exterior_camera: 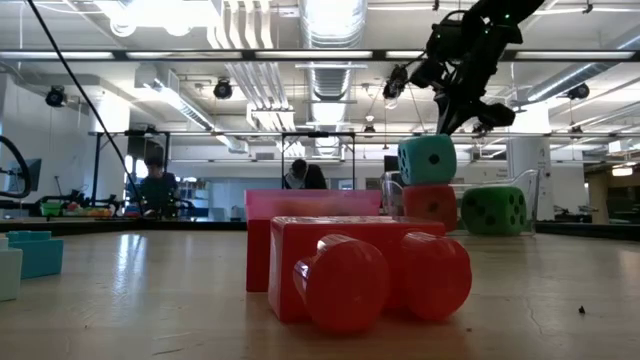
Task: Pick & Place Toys
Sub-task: Put the blue dice into the transparent bin
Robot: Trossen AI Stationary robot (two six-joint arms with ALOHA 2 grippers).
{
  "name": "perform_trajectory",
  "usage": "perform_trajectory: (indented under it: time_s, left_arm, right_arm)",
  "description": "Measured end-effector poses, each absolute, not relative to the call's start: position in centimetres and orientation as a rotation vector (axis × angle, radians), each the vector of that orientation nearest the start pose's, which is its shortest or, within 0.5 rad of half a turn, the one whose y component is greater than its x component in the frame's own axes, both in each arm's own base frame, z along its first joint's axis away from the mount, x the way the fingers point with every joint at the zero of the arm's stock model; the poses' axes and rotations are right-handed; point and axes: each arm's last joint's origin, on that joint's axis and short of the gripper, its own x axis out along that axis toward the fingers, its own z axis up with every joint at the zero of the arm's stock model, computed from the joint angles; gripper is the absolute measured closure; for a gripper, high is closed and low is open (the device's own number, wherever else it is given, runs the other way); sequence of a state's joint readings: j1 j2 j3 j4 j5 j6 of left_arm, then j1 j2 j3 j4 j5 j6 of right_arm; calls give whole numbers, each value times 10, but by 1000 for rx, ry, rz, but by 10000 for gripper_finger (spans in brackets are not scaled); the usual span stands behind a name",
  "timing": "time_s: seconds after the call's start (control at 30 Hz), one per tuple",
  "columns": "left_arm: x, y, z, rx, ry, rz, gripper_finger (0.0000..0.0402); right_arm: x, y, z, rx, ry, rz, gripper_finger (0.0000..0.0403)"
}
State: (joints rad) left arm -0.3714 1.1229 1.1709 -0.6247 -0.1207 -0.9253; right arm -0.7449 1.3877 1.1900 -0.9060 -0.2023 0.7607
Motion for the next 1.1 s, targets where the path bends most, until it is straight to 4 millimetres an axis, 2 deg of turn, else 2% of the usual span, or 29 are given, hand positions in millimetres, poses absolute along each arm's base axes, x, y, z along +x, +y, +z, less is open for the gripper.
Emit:
perform_trajectory:
  time_s: [0.3, 1.1]
  left_arm:
    - [214, -80, 360, -755, 626, 33, 14]
    - [214, -79, 360, -755, 626, 34, 14]
  right_arm:
    - [204, -187, 278, 1236, 799, -868, 395]
    - [204, -186, 276, 1238, 813, -862, 395]
